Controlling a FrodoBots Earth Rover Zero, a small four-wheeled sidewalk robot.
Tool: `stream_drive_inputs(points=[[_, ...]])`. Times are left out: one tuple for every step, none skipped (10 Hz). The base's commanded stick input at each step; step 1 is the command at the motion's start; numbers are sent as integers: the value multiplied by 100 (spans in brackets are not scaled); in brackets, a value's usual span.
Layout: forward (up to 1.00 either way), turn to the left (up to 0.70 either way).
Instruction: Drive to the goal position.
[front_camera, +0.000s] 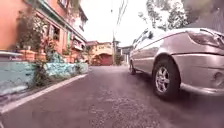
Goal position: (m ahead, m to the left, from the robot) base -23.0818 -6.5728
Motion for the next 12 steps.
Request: stream_drive_inputs(points=[[100,0],[100,0],[100,0],[100,0],[100,0],[100,0],[100,0],[100,0],[100,0],[100,0],[100,0],[100,0]])
